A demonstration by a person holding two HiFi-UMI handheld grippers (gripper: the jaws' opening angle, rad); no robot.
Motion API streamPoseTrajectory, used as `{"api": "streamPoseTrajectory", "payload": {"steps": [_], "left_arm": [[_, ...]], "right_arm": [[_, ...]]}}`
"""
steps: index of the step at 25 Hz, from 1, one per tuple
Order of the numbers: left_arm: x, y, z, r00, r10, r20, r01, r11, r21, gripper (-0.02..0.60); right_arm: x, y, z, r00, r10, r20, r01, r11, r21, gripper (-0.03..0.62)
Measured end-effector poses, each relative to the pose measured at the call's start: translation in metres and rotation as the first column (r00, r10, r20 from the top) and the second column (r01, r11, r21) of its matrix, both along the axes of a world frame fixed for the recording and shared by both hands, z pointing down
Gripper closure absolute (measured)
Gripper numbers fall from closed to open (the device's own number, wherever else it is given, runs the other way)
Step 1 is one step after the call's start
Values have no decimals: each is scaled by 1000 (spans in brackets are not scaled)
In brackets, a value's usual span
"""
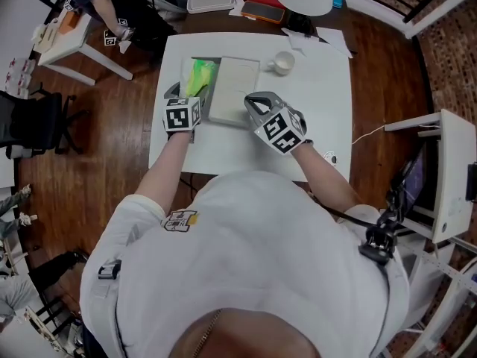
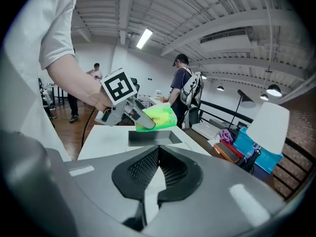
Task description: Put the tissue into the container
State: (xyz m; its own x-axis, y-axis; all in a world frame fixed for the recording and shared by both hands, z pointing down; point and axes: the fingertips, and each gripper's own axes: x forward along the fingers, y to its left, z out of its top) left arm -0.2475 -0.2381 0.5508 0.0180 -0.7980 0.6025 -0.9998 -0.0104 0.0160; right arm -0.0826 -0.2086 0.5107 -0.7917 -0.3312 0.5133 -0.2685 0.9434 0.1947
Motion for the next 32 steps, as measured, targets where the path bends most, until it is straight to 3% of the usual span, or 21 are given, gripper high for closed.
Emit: {"api": "streamPoseTrajectory", "payload": {"steps": [5, 8, 12, 21, 32], "left_arm": [[-14, -10, 29, 998, 6, -66, -9, 999, -51, 250], [-17, -16, 46, 993, 0, -121, -10, 997, -81, 250], [-17, -21, 67, 990, 3, -141, -22, 991, -129, 250], [-11, -17, 99, 999, 54, -6, -54, 971, -231, 250], [-6, -12, 125, 991, 91, 96, -53, 939, -339, 250]], "right_arm": [[-42, 1, -3, 1000, -3, -7, 3, 1000, 7, 594], [-55, 2, 2, 1000, 9, -26, -9, 1000, 7, 594], [-64, -2, 11, 998, 23, -57, -23, 1000, -2, 594], [-76, -5, 26, 995, -3, -102, 1, 1000, -15, 594], [-87, -6, 38, 991, -52, -122, 47, 998, -43, 594]]}}
